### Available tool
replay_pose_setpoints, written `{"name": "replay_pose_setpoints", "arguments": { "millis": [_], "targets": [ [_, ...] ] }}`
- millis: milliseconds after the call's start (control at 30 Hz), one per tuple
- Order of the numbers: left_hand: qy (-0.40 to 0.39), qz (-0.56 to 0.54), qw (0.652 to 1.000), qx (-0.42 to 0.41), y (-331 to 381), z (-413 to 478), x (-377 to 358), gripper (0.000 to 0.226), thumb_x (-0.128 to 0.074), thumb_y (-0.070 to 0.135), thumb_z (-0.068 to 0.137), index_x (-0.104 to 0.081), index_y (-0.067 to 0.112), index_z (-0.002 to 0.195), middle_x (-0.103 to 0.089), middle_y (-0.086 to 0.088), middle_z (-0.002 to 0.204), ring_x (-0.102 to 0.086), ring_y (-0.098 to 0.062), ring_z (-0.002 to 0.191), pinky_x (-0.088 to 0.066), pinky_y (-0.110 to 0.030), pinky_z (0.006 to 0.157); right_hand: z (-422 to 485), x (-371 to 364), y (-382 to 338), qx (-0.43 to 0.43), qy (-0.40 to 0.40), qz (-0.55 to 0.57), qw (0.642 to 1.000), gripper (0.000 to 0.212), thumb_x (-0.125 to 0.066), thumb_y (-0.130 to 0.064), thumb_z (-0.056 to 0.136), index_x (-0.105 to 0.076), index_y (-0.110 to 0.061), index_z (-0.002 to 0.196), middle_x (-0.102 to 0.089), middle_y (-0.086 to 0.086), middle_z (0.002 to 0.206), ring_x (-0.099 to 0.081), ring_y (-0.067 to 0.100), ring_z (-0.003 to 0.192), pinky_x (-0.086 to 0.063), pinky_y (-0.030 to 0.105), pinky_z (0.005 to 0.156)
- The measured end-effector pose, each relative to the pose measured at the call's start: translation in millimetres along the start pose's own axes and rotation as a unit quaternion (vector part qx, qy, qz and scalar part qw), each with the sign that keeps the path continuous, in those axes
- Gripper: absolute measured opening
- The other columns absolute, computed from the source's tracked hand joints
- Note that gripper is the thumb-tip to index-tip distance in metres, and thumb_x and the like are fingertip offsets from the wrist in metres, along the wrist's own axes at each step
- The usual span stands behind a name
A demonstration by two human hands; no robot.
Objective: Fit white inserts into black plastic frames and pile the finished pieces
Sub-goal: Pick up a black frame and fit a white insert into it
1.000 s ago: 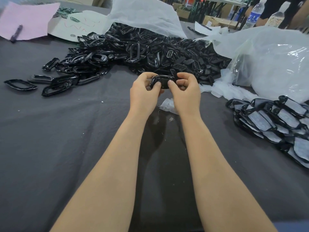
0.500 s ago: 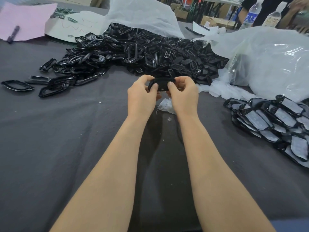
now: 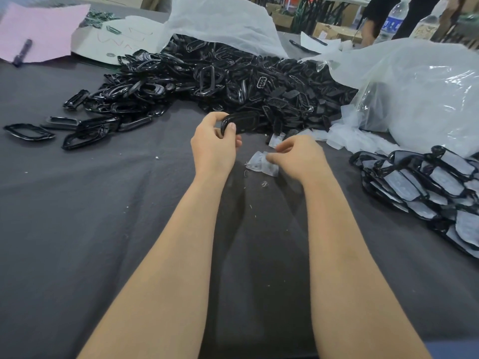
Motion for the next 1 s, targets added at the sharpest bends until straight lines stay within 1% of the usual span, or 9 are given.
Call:
{"name": "replay_pose_setpoints", "arguments": {
  "millis": [133,267,333,400,467,567,633,833,1000],
  "targets": [
    [0.000,-0.003,1.000,0.002,-0.9,0.1,-0.1,0.014,-0.054,0.010,0.096,-0.055,0.021,0.105,-0.062,0.003,0.065,-0.061,-0.004,0.059,-0.054,-0.021,0.068,-2.2,-4.1,-7.3,0.016,-0.009,-0.015,1.000,0.007,-0.065,-0.019,0.085,-0.060,-0.022,0.090,-0.066,0.003,0.104,-0.059,0.021,0.103,-0.047,0.030,0.085],
    [-0.003,-0.004,1.000,0.000,-1.3,-0.3,-1.2,0.013,-0.054,0.010,0.096,-0.055,0.020,0.104,-0.061,0.002,0.065,-0.061,-0.005,0.059,-0.056,-0.027,0.073,-1.4,14.1,-12.3,0.065,0.068,0.103,0.990,0.004,-0.064,-0.017,0.086,-0.063,-0.015,0.090,-0.058,-0.008,0.078,-0.054,0.006,0.072,-0.040,0.009,0.063],
    [-0.007,-0.001,1.000,0.004,-2.8,0.0,-2.5,0.013,-0.053,0.010,0.097,-0.055,0.020,0.105,-0.062,0.002,0.066,-0.062,-0.007,0.061,-0.057,-0.032,0.080,-1.9,18.1,-13.4,0.072,0.080,0.190,0.976,0.005,-0.063,-0.013,0.087,-0.063,-0.013,0.092,-0.058,-0.009,0.074,-0.055,0.006,0.068,-0.043,0.010,0.066],
    [-0.008,-0.002,1.000,0.006,-3.7,0.4,-3.5,0.013,-0.053,0.010,0.097,-0.055,0.021,0.105,-0.062,0.001,0.067,-0.062,-0.006,0.061,-0.057,-0.034,0.081,-3.2,22.3,-12.3,0.068,0.095,0.279,0.953,0.005,-0.060,-0.009,0.089,-0.064,-0.013,0.091,-0.060,-0.007,0.072,-0.057,0.005,0.064,-0.049,0.020,0.069],
    [-0.008,-0.003,1.000,0.005,-3.2,0.7,-3.6,0.014,-0.053,0.010,0.097,-0.056,0.020,0.106,-0.061,0.001,0.067,-0.062,-0.004,0.060,-0.057,-0.029,0.077,-4.9,25.3,-9.6,0.056,0.103,0.383,0.916,0.013,-0.058,-0.004,0.092,-0.062,-0.015,0.086,-0.061,-0.005,0.069,-0.057,0.000,0.056,-0.050,0.017,0.063],
    [-0.013,0.000,1.000,0.000,-1.9,0.8,-5.5,0.016,-0.052,0.010,0.097,-0.057,0.017,0.111,-0.059,0.002,0.066,-0.061,0.000,0.057,-0.056,-0.022,0.070,-5.8,17.5,-9.8,0.025,0.060,0.544,0.837,0.014,-0.058,-0.003,0.092,-0.061,-0.014,0.085,-0.064,-0.001,0.068,-0.060,0.006,0.061,-0.050,0.016,0.060],
    [-0.019,0.000,1.000,-0.004,-0.4,0.5,-7.5,0.017,-0.052,0.010,0.097,-0.056,0.017,0.112,-0.059,0.000,0.067,-0.060,0.001,0.056,-0.056,-0.022,0.069,-6.0,11.5,-14.3,0.021,0.035,0.587,0.809,0.009,-0.059,-0.005,0.092,-0.063,-0.012,0.087,-0.064,0.000,0.067,-0.061,0.006,0.063,-0.051,0.017,0.061],
    [-0.049,0.017,0.998,-0.031,6.6,-3.2,-14.1,0.015,-0.054,0.012,0.097,-0.054,0.026,0.103,-0.066,-0.004,0.074,-0.062,0.003,0.057,-0.057,-0.024,0.072,-10.4,12.7,-29.7,0.096,0.092,0.459,0.878,0.011,-0.059,-0.004,0.092,-0.060,-0.012,0.085,-0.063,0.002,0.072,-0.062,0.001,0.057,-0.052,0.017,0.060],
    [-0.065,0.009,0.997,-0.037,9.0,-4.0,-18.2,0.018,-0.054,0.008,0.096,-0.057,0.024,0.103,-0.067,-0.002,0.074,-0.063,0.001,0.060,-0.056,-0.020,0.068,-11.4,17.3,-31.2,0.123,0.151,0.342,0.919,0.018,-0.064,-0.011,0.089,-0.059,-0.021,0.076,-0.062,-0.001,0.074,-0.058,0.015,0.070,-0.052,0.033,0.072]
  ]
}}
Point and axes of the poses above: each hand's wrist, its own z-axis towards the middle knuckle, its own x-axis out of the back of the hand, y = z × x, the point moved 10 cm from there along z, towards the middle knuckle
